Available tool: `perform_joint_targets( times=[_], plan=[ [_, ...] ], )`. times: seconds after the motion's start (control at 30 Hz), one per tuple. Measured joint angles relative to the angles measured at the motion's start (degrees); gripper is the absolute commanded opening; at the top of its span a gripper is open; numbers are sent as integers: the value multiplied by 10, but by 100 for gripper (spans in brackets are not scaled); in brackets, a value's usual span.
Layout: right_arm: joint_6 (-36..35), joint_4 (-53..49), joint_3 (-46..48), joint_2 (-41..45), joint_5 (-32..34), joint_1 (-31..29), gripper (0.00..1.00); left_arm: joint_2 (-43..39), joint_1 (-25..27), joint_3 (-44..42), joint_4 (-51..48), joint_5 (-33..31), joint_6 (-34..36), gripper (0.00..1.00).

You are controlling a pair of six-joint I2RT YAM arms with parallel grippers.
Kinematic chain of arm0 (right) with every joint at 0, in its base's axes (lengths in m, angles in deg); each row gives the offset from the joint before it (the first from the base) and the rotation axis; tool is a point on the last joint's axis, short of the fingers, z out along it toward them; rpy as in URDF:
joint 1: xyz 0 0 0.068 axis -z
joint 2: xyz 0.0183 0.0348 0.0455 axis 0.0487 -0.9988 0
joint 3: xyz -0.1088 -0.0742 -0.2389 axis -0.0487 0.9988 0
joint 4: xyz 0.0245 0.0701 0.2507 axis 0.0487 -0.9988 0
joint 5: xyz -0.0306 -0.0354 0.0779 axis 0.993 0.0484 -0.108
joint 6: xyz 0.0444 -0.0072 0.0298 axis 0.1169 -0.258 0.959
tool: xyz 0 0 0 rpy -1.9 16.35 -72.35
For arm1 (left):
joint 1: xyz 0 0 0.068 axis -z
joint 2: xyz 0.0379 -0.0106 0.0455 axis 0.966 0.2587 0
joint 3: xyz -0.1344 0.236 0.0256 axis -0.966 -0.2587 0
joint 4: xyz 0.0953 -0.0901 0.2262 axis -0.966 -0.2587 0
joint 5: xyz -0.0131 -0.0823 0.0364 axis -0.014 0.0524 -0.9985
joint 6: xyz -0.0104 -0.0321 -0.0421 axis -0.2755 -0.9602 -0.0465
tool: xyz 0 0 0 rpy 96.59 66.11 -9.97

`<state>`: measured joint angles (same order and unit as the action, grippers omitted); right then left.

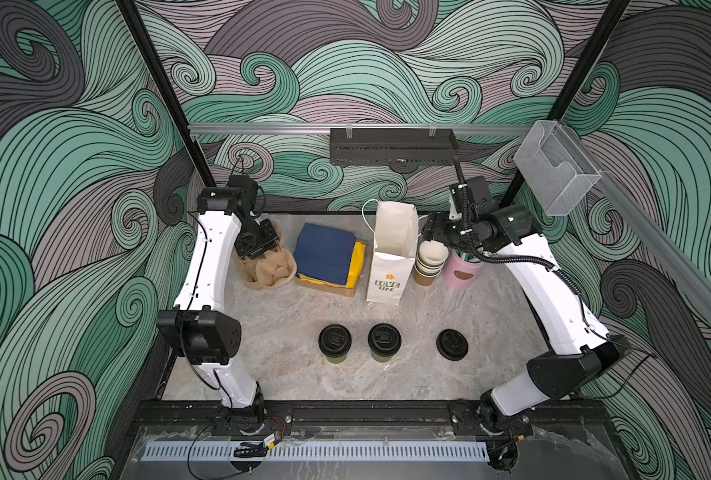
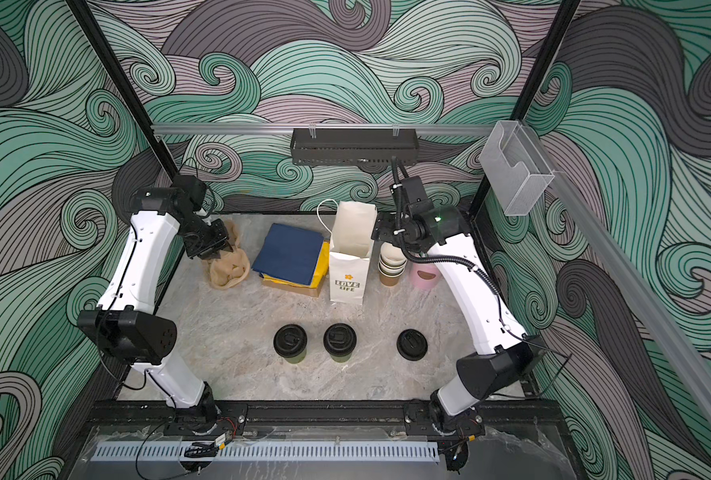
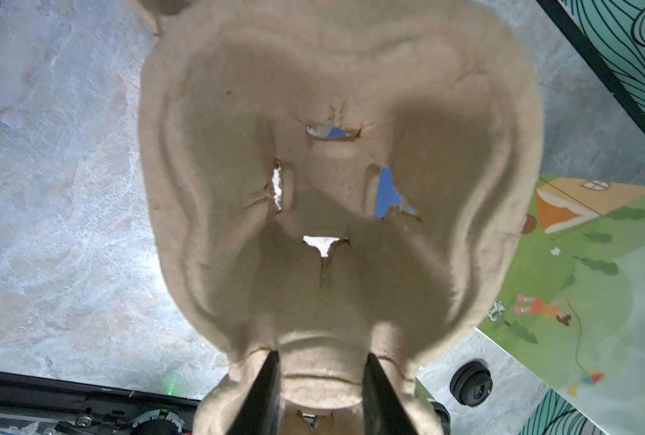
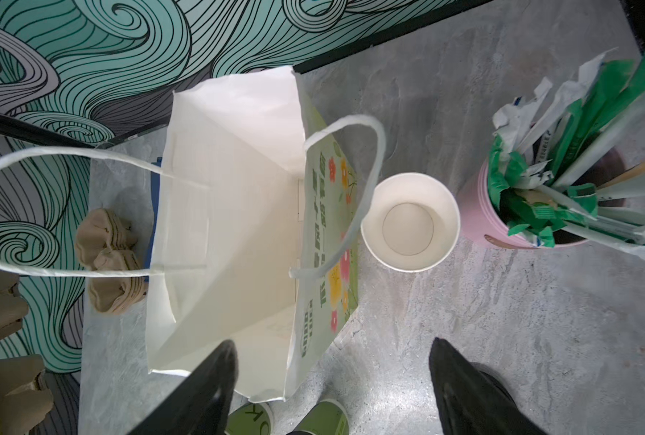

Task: Pack the takeout coffee
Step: 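Lift the carrier toward the bag with the left while the right grasps the bag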

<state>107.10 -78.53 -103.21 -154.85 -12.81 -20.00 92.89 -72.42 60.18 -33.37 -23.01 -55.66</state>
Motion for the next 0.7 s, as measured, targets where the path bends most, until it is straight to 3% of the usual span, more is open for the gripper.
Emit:
perform_joint_targets(
  times=[0.17,0.4,0.7],
  plan=[
    [2,-4,-7,-6,-29,5,80,-43,58,5,-25,5,-27,15],
    [-9,-10,-38,-49,-38,5,66,-71,147,66,-43,0,-89,13],
    [-28,-19,-58,-94,-36,5,49,37,276,271,-46,-5,-142,11]
  ],
)
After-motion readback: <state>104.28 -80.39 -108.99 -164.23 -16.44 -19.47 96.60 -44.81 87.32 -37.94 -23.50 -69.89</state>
